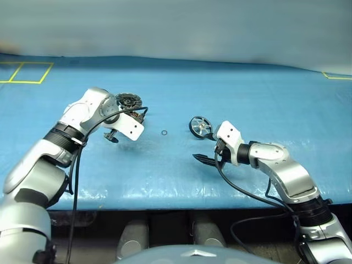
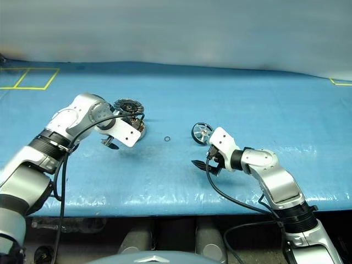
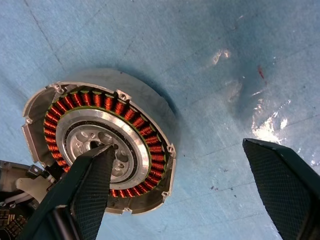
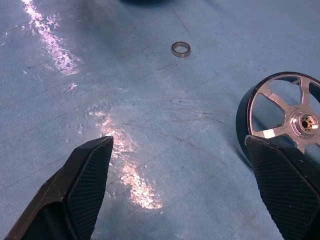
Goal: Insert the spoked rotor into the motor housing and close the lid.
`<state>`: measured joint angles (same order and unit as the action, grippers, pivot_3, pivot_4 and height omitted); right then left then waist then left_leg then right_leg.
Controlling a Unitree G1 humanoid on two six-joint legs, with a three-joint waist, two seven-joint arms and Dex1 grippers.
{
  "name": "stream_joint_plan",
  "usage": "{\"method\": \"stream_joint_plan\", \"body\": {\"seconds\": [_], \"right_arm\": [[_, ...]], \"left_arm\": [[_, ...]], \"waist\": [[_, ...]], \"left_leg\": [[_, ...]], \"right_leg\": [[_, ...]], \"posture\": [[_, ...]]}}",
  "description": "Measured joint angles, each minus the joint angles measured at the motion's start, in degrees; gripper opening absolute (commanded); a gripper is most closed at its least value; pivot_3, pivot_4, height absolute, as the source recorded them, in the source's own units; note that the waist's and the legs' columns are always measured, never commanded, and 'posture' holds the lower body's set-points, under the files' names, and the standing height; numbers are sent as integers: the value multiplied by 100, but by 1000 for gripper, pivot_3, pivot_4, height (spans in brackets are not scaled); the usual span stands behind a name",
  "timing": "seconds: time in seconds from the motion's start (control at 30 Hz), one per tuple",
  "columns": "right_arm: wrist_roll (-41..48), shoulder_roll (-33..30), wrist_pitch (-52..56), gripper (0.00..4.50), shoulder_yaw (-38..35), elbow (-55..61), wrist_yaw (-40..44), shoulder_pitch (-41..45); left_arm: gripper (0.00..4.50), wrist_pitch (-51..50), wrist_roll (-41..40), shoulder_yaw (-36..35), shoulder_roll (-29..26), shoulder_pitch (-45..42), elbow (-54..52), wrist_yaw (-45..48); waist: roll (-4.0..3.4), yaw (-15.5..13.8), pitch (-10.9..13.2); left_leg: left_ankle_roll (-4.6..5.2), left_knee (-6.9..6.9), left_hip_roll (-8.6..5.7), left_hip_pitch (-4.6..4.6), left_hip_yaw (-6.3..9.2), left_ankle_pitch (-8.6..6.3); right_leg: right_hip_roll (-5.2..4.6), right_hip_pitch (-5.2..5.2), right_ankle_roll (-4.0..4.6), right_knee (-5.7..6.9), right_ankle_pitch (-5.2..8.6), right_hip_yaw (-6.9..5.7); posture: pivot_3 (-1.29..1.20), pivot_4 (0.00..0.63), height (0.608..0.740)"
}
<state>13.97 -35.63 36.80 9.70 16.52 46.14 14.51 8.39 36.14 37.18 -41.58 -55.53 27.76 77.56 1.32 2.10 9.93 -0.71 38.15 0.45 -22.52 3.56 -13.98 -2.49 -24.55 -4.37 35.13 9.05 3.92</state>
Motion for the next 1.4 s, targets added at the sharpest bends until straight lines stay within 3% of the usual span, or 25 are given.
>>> {"method": "stream_joint_plan", "body": {"seconds": [0.6, 1.4], "right_arm": [[-1, -23, 10, 4466, 99, -62, 56, 65], [-8, -25, 11, 4466, 105, -21, 20, 89]], "left_arm": [[4500, -187, -22, -290, -309, 64, -325, 63], [4500, 233, 328, -275, 328, -90, 1015, -853]], "waist": [[0, 10, 1], [-18, 1, -22]], "left_leg": [[1, -12, -1, -10, 1, -1], [2, 2, -2, 25, -1, 0]], "right_leg": [[1, -10, 0, -5, -1, 1], [1, 16, -1, 18, -1, 5]], "posture": [[0, 150, 740], [0, 150, 740]]}}
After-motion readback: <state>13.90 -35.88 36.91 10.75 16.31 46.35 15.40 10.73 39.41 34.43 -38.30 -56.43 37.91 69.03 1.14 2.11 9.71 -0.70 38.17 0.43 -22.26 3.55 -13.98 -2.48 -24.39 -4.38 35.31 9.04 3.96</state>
